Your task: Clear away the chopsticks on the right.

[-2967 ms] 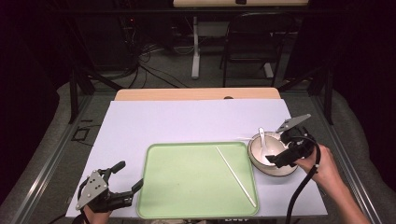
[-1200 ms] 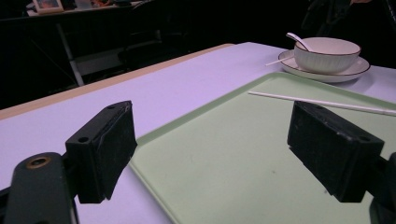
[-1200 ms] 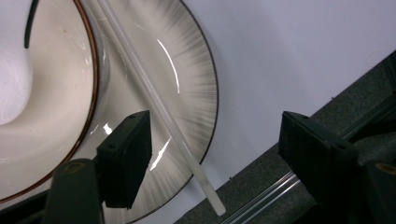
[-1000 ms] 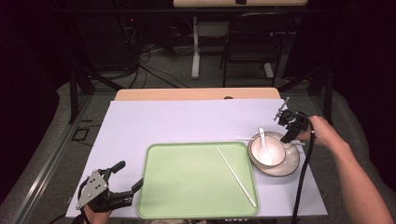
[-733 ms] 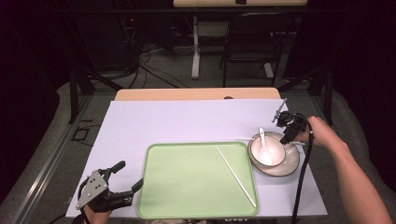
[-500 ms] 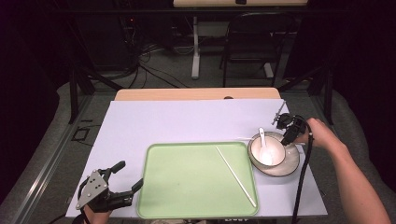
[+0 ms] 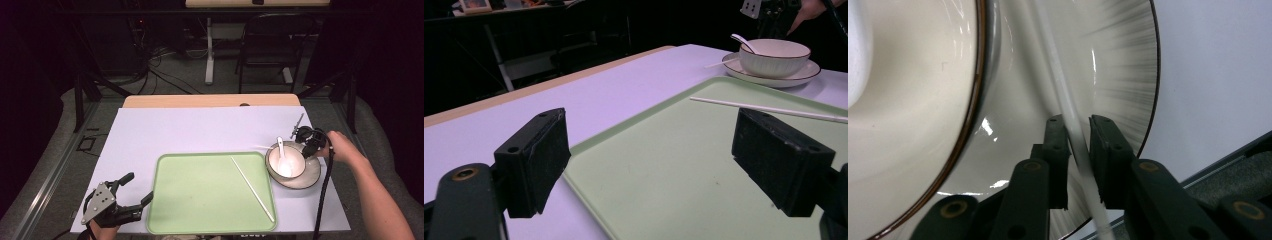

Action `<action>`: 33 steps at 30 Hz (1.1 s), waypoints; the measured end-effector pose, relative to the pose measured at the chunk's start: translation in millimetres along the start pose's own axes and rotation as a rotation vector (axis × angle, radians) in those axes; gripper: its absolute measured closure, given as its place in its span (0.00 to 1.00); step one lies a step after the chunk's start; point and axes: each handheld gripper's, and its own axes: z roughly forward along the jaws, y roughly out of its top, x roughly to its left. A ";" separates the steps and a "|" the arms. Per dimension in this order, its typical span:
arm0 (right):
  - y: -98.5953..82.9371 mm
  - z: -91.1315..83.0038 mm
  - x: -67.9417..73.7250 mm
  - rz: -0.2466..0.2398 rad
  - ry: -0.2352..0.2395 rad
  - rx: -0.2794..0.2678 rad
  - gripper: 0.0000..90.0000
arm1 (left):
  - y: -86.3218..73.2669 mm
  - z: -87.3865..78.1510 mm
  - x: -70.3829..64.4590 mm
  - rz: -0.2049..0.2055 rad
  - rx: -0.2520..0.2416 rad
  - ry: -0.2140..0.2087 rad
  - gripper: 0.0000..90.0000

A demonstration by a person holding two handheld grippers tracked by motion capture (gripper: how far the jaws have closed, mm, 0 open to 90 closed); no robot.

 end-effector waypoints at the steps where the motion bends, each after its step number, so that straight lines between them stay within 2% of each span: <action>1: 0.3 -1.1 -0.2 -0.004 -0.007 0.015 0.89 | 0.0 -0.1 -0.1 0.000 0.001 0.004 0.17; 4: -0.1 -1.6 -0.4 0.001 -0.010 0.024 0.93 | 0.1 0.0 -0.1 0.001 0.000 0.000 0.17; 5: -1.3 -0.5 -0.2 0.012 -0.003 -0.003 0.93 | 0.1 0.0 -0.1 0.001 0.000 0.001 0.17; 7: -1.8 -1.9 -1.4 0.014 0.010 0.003 0.93 | 0.0 -0.2 -0.1 -0.002 -0.001 0.002 0.17; 12: -4.9 -2.9 -0.2 0.052 0.002 -0.029 0.93 | 0.0 -0.1 -0.1 -0.001 -0.001 0.002 0.17; 15: -8.4 -13.2 1.5 0.108 -0.004 -0.069 0.93 | 0.1 -0.1 -0.1 -0.002 -0.002 0.002 0.17; 17: -9.2 -22.9 1.8 0.125 -0.019 -0.060 0.93 | 0.2 -0.1 -0.2 0.000 -0.002 0.002 0.17; 18: -9.9 -27.5 3.0 0.150 -0.017 -0.067 0.93 | 0.2 -0.1 -0.4 -0.001 -0.002 0.002 0.17; 20: -11.1 -34.7 5.6 0.178 -0.039 -0.108 0.93 | 0.2 -0.1 -0.2 0.000 -0.003 0.002 0.17; 21: -10.6 -42.9 6.1 0.175 -0.040 -0.076 0.93 | 0.2 -0.1 -0.2 0.000 -0.002 0.003 0.17; 22: -10.6 -42.9 6.1 0.175 -0.040 -0.076 0.93 | 0.2 -0.1 -0.2 0.000 -0.002 0.003 0.17; 23: -11.2 -50.4 9.6 0.205 -0.045 -0.106 0.93 | 0.2 -0.1 -0.3 -0.002 -0.003 0.002 0.17; 25: -10.8 -54.6 10.8 0.205 -0.056 -0.089 0.93 | 0.2 -0.2 -0.2 -0.002 -0.002 0.002 0.17; 26: -10.8 -59.5 13.3 0.223 -0.064 -0.094 0.93 | 0.1 -0.3 -0.2 -0.002 -0.003 0.002 0.17; 27: -10.8 -68.8 14.9 0.232 -0.081 -0.074 0.93 | 0.1 -0.5 -0.1 -0.002 -0.002 0.006 0.17; 28: -11.4 -69.2 17.4 0.258 -0.077 -0.109 0.93 | 0.1 -0.5 -0.1 -0.003 -0.003 0.006 0.17; 29: -11.3 -72.3 19.8 0.282 -0.077 -0.116 0.93 | 0.1 -0.4 -0.1 -0.002 -0.002 0.006 0.17; 30: -11.3 -72.3 19.8 0.282 -0.077 -0.116 0.93 | 0.1 -0.4 -0.1 -0.002 -0.002 0.006 0.17; 31: -10.7 -81.6 26.0 0.318 -0.089 -0.119 0.93 | 0.1 -0.4 0.0 -0.001 0.000 0.006 0.17; 33: -10.4 -87.0 28.8 0.321 -0.090 -0.136 0.93 | 0.1 -0.8 0.0 -0.002 -0.003 0.008 0.17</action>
